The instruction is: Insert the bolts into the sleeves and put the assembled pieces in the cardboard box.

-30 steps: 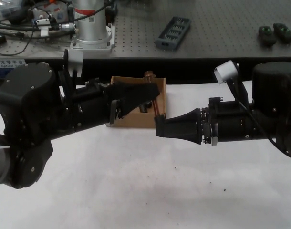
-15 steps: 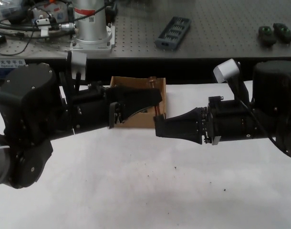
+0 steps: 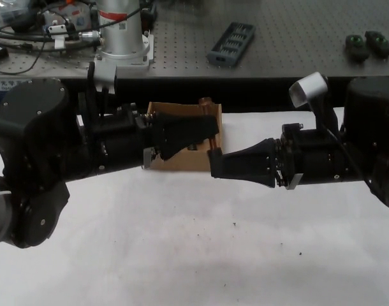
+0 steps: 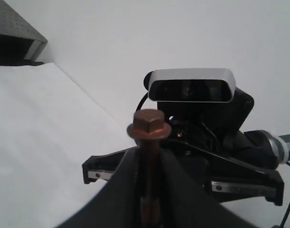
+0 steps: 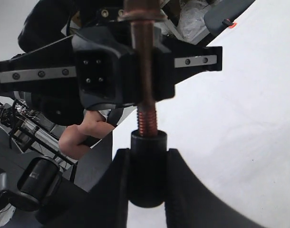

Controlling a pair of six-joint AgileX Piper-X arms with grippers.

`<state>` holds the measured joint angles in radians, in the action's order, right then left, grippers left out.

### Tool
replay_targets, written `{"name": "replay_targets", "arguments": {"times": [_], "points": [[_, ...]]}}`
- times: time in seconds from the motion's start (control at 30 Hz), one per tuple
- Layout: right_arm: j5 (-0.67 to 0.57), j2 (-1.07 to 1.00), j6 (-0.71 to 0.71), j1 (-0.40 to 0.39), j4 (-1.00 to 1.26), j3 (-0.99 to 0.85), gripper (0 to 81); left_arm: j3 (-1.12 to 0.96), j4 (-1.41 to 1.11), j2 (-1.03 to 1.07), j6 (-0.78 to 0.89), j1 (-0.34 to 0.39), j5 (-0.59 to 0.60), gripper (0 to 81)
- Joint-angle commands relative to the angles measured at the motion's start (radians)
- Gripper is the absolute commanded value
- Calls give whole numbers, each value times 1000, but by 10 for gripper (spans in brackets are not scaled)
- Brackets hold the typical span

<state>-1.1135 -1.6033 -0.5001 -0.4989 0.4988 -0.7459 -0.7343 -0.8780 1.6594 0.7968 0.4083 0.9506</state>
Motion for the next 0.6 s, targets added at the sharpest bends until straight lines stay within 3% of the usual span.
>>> {"name": "replay_targets", "arguments": {"times": [0.0, 0.07, 0.23, 0.43, 0.57], "points": [[42, 4, -20, 19, 53, -18, 43, 3, 10, -4, -110, 4, 109, 6], [42, 4, -20, 19, 54, -18, 43, 3, 10, -4, -139, 4, 109, 21], [50, 4, -20, 19, 54, -18, 43, 3, 10, -4, -121, 4, 109, 189], [50, 4, -20, 19, 54, -18, 43, 3, 10, -4, -125, 4, 112, 286], [50, 4, -20, 19, 54, -18, 43, 3, -23, -9, -129, -16, 106, 396]]}}
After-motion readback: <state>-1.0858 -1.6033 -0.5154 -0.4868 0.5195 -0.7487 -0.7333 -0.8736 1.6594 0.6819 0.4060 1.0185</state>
